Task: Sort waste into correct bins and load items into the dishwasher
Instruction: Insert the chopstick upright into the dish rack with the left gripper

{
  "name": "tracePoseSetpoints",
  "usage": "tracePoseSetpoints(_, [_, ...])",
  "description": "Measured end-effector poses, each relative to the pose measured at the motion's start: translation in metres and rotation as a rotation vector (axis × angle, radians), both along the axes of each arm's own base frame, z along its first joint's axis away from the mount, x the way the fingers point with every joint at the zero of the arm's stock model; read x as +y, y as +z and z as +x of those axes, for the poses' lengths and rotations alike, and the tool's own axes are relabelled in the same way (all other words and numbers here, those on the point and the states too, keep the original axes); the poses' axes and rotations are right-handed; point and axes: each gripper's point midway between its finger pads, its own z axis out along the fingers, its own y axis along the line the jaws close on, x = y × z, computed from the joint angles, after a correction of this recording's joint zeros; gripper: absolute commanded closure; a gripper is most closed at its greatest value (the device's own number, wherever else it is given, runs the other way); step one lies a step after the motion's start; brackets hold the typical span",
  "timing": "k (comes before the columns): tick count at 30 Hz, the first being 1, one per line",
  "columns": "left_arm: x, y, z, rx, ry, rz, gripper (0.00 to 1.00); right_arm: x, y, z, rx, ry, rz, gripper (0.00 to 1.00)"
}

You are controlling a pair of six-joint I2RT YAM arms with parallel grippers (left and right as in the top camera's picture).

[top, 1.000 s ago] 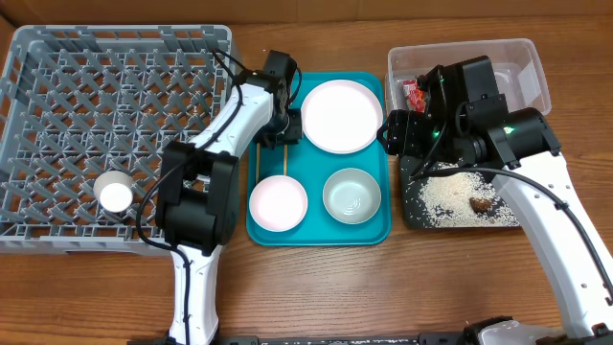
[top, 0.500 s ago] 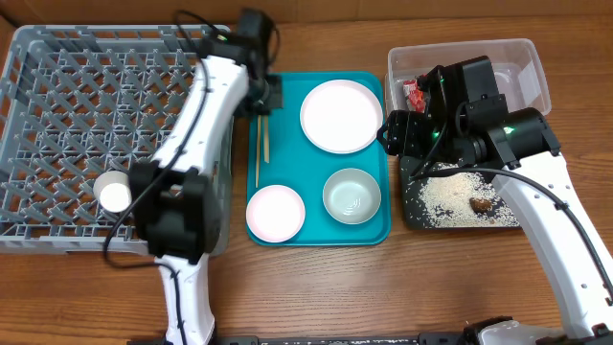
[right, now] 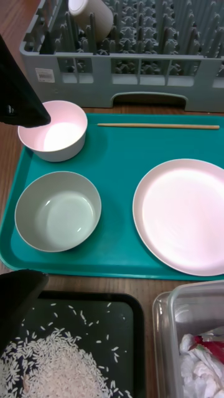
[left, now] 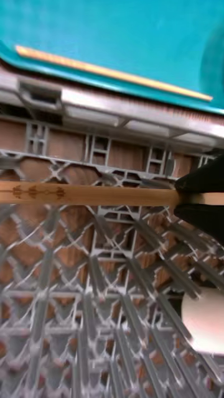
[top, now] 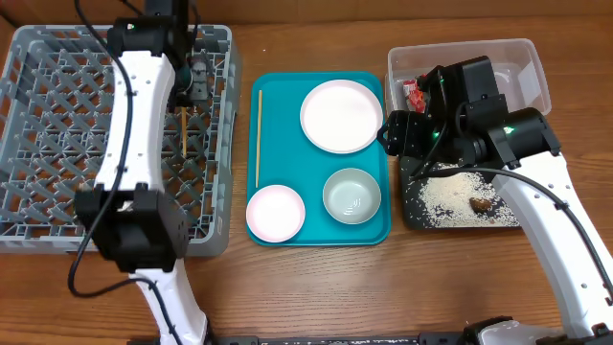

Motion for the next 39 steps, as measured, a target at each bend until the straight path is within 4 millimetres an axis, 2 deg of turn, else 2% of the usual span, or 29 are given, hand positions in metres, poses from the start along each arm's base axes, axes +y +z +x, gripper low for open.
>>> tracePoseSetpoints(8, [-0.006,-0.075,0.012,0.151,-0.051,-0.023,0.96,0.000,0.000,0.000,-0.001,0.000,0.000,0.26])
tracePoseSetpoints(10, [-0.008,-0.083,0.011,0.167,-0.051,-0.035,0.96,0.000,0.000,0.000,-0.001,0.000,0.000,0.25])
tracePoseSetpoints(12, [-0.010,-0.083,0.011,0.169,-0.051,-0.038,0.94,0.000,0.001,0.001,-0.006,0.000,0.001,0.26])
tracePoseSetpoints(13, [-0.010,-0.083,0.011,0.168,-0.052,-0.038,0.83,0.000,0.001,0.002,-0.009,0.000,0.002,0.26])
tracePoseSetpoints(14, [-0.011,-0.083,0.011,0.168,-0.051,-0.040,0.79,0.001,0.001,0.002,-0.011,0.000,0.003,0.25])
tracePoseSetpoints(17, [-0.013,-0.084,0.009,0.173,-0.048,-0.049,0.76,0.001,0.002,0.003,-0.015,0.000,0.004,0.25])
tracePoseSetpoints(20, [-0.015,-0.082,-0.001,0.216,-0.050,-0.067,0.71,0.001,0.002,0.003,-0.015,0.000,0.004,0.26])
tracePoseSetpoints(24, [-0.023,-0.059,0.001,0.189,-0.059,-0.110,0.61,0.001,0.002,0.003,-0.014,0.000,0.004,0.26])
tracePoseSetpoints(26, [-0.030,-0.041,0.002,0.153,-0.070,-0.141,0.58,0.001,0.002,0.003,-0.013,0.000,0.004,0.25])
tracePoseSetpoints(29, [-0.043,-0.014,0.003,0.091,-0.092,-0.179,0.56,0.000,0.001,0.001,-0.006,0.000,0.001,0.25])
tracePoseSetpoints(32, [-0.061,-0.001,0.003,0.053,-0.119,-0.199,0.56,0.000,0.001,0.001,-0.005,0.000,0.001,0.25])
tracePoseSetpoints(35, [-0.091,-0.008,0.011,0.021,-0.156,-0.215,0.58,0.000,0.001,0.001,-0.005,0.000,0.001,0.25])
tracePoseSetpoints(39, [-0.125,-0.050,0.006,0.066,-0.164,-0.196,0.58,0.000,0.001,0.001,-0.004,0.000,0.001,0.25])
